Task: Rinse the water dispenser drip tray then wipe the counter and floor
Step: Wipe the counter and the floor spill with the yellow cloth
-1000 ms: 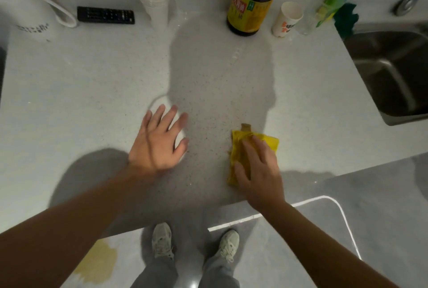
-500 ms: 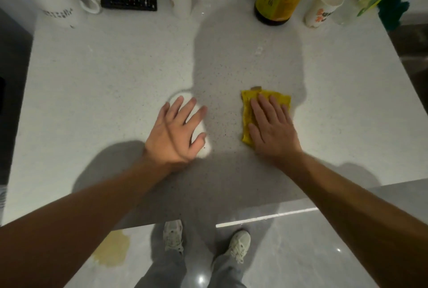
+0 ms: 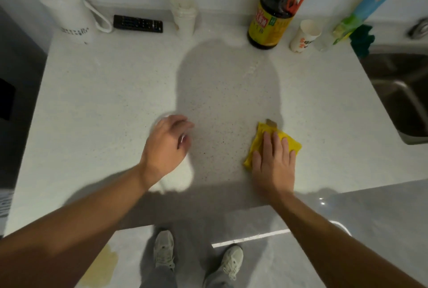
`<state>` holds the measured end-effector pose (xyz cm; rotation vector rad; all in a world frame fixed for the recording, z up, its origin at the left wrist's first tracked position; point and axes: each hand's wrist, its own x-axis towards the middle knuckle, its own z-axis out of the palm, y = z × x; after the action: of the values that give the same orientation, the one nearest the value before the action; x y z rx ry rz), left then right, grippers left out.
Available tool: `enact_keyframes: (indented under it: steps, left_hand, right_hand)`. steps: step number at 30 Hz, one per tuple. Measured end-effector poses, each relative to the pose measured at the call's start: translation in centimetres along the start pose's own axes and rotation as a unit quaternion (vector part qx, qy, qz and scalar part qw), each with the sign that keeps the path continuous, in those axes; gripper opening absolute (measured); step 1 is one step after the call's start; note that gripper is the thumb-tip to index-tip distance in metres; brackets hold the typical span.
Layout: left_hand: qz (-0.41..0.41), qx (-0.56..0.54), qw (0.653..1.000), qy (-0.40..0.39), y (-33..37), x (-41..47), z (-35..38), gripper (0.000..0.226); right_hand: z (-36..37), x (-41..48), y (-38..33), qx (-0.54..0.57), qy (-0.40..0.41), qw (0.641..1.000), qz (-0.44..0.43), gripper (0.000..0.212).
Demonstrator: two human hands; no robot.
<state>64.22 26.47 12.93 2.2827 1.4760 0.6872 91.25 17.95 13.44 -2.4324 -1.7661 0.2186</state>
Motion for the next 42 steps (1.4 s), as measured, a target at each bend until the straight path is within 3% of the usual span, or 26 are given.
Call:
enact_keyframes:
  steps: [4,7,11,13,16,19,21,29,35,37,40,42]
  left_hand:
    - [-0.037,0.033,0.998,-0.031,-2.9,-2.8,-2.6,0.038]
    - [-0.002,0.117,0.991,-0.073,-5.2,-5.8,-4.7,0.045]
    - [0.004,0.160,0.982,-0.103,-6.9,-9.3,-7.2,0.051]
    - [-0.024,0.165,0.979,-0.117,-7.6,-10.8,-8.4,0.056]
    - [-0.098,0.161,0.978,-0.094,-9.5,-12.7,-10.5,0.060]
    - [-0.196,0.155,0.968,-0.034,-11.7,-14.5,-12.3,0.061]
    - [-0.215,0.162,0.963,-0.022,-12.5,-15.1,-12.2,0.060]
    - [-0.183,0.174,0.967,0.006,-14.3,-15.7,-11.3,0.056]
    - [-0.173,0.127,0.977,-0.012,-13.7,-16.2,-13.3,0.053]
    - [-0.226,0.119,0.967,-0.013,-14.0,-17.8,-14.3,0.056]
    - [-0.386,0.053,0.921,0.021,-14.5,-20.6,-14.9,0.045]
    - [-0.339,0.093,0.936,-0.020,-13.8,-21.6,-14.9,0.022]
  right_hand:
    - [0.0,7.1,1.1,-0.024,-0.014,0.998,-0.058,0.070]
    - [0.4,9.7,0.8,-0.029,-0.027,0.992,-0.121,0.074]
    - [0.8,5.4,0.6,-0.063,-0.035,0.958,-0.277,0.065]
    - [0.8,1.5,1.1,-0.079,-0.053,0.945,-0.314,0.065]
    - [0.6,-4.2,0.9,-0.088,-0.099,0.958,-0.256,0.068]
    - [1.1,-7.2,-2.5,-0.056,-0.065,0.985,-0.151,0.066]
    - [1.4,-5.9,-5.5,-0.051,-0.055,0.990,-0.123,0.067]
    - [4.0,3.2,-17.1,-0.044,-0.073,0.972,-0.217,0.075]
    - [4.2,-2.7,-16.8,-0.070,-0.093,0.924,-0.365,0.069]
    - [4.3,-6.8,-15.2,-0.060,-0.108,0.922,-0.368,0.068]
    - [4.1,-8.5,-15.0,-0.037,-0.121,0.930,-0.344,0.068]
    - [4.0,-5.6,-17.0,-0.024,-0.110,0.941,-0.318,0.066]
